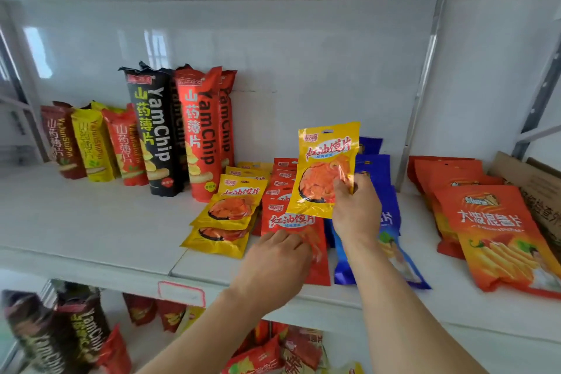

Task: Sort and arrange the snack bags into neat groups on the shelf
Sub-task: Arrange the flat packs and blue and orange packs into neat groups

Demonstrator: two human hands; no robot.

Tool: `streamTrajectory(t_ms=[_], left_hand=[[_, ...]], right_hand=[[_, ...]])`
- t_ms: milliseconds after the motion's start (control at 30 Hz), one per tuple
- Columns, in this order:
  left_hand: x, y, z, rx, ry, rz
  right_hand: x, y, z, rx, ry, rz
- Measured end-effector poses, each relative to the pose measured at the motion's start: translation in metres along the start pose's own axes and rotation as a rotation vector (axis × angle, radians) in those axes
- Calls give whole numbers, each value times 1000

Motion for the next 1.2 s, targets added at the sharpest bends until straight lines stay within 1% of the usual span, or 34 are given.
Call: streamTrajectory(t_ms=[133,267,333,433,533,633,733,833,900,1067,1200], left_hand=[[-11,-38,-38,34,-6,39],[-25,-69,-78,72,-48,3],[-33,-83,-93,67,-62,-19],[-40,-101,-108,66,-77,-39],[-43,-113,-124,70,-86,-54],[-45,-124,-136,67,-72,-103],[-44,-131,-146,64,-73,-126],[-40,-133,-154,58,-86,-113],[-38,-131,-155,60,-100,-107],[-34,-127,-157,75,-100,-90],[-37,-122,-157,96,-70,-64]], right_hand=[[34,-30,-27,55,20,27],[69,-60,-50,111,50,56],[86,-77,-58,110,20,33],[111,-99,-66,126,-33,-61],[136,-111,-66,176,-42,-127],[152,-119,-63,223,-119,-178],[162,-124,-62,247,-200,-197],[169,-126,-64,257,-256,-176],[169,-127,-67,235,-317,-147],[161,-135,-72,80,-657,-39],[152,-138,-73,-160,-824,5]])
Point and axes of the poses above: each hand's wrist, its own y-axis towards the middle knuckle, its own x-axis out of the palm, z = x × y, the point moved 2 cm from there along y, towards the middle knuckle, and after that the axes turned 6 degrees about -y, right-handed, at the moved point
